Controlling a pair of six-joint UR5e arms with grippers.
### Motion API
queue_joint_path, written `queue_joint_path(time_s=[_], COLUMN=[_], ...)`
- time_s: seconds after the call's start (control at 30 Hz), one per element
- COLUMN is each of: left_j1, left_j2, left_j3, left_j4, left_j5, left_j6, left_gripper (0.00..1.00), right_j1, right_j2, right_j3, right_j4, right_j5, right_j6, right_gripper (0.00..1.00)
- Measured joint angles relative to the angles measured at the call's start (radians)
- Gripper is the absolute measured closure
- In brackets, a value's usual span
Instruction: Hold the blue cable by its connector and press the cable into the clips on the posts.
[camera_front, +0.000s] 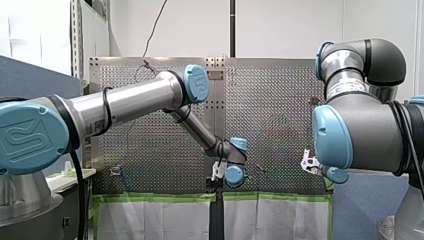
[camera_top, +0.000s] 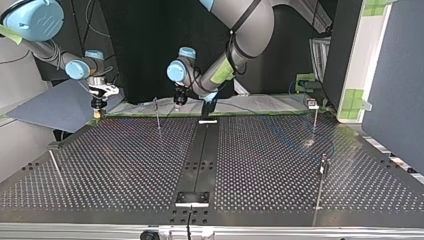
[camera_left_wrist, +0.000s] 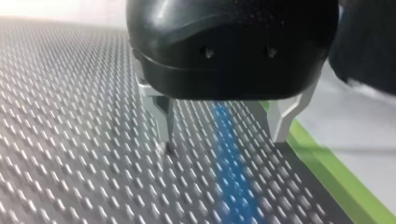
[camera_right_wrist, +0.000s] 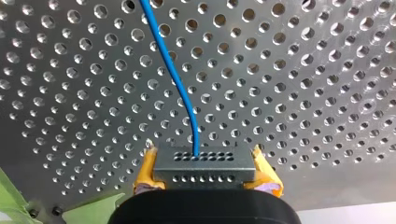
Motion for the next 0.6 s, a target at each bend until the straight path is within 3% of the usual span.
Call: queue_joint_path(time_s=[0.2,0.37,0.6], left_j1=[-0.023,-0.031,-0.04], left_j2=[0.054,0.096,0.11], left_j3=[-0.054,-0.099,-0.129], left_j4=[0.037,0.025,0.003], left_j5=[0.055,0.098,0.114], left_j6=[-0.04,-0.076,-0.078], left_gripper=[0.0,0.0,0.0], right_j1=[0.0,0.0,0.002], right_j2=[0.001,0.001,0.002], right_j3=[0.0,0.0,0.0], right_j4=[0.013,0.021,0.024], right_j5=[-0.007,-0.008,-0.008], right_j6=[0.0,0.0,0.0], right_gripper=[1.0,1.0,1.0])
